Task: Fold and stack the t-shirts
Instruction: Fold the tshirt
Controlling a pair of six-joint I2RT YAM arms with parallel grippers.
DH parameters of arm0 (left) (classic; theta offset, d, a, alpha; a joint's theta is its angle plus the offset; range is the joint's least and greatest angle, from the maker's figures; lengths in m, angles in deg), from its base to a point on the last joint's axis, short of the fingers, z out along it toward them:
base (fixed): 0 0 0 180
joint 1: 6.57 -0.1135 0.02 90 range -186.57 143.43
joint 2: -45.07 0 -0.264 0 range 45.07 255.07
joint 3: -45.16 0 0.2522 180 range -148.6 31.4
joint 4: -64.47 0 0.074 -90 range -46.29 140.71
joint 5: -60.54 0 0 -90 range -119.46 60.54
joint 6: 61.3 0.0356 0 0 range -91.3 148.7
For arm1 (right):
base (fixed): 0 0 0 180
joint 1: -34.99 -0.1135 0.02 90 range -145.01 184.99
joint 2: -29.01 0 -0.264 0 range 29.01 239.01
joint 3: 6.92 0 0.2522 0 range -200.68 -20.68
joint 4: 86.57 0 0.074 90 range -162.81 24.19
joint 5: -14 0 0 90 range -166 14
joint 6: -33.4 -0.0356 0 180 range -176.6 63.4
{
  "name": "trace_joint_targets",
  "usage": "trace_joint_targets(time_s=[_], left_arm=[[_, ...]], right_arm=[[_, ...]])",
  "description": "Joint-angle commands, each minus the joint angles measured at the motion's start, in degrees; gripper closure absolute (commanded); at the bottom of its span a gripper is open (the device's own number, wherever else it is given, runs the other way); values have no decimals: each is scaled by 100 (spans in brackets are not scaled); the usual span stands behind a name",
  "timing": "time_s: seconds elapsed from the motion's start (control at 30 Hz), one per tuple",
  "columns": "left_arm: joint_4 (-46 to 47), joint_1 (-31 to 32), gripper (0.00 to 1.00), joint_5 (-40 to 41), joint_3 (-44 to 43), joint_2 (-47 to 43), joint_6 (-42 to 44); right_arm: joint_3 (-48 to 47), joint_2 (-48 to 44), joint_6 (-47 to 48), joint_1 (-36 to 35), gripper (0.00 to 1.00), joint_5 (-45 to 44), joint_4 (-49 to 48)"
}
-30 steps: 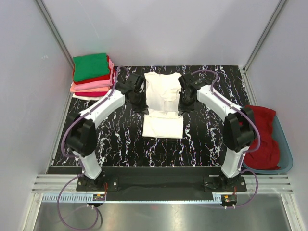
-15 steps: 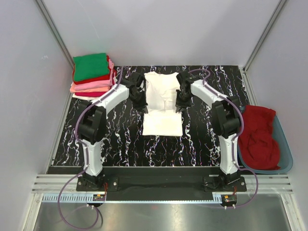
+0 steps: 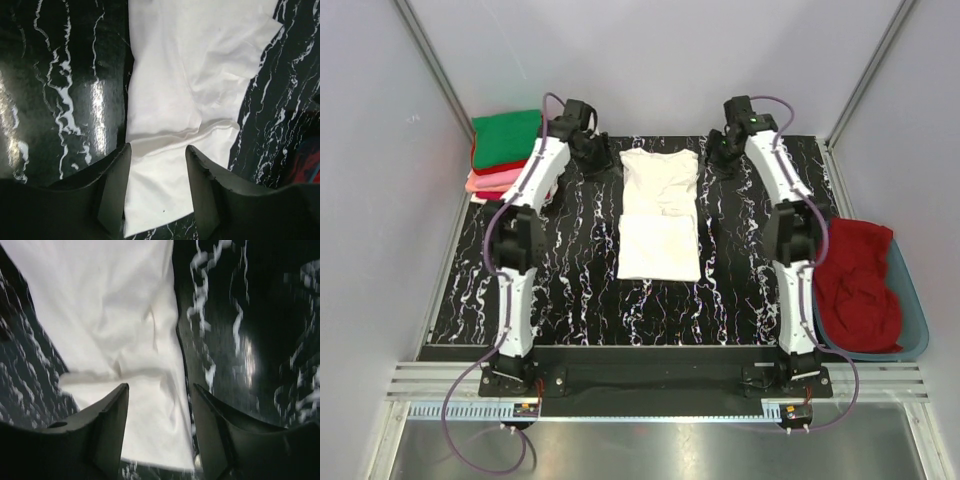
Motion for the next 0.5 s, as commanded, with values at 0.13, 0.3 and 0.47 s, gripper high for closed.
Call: trace_joint_targets(time_s=[0.13,0.3,0.47], left_arm=[[1341,277,50,-330,3654,-2364,57],[1877,777,51,-182,5262,-3120,-74],[2369,954,49,-181,6442,-3805,-390]], right_arm=[[4778,-2934,-320,-554,50,1423,-2298],[5396,-3004,-197,-1081,45,971,-1974],[7013,-3820,-486,-1091,31,722,-2386]])
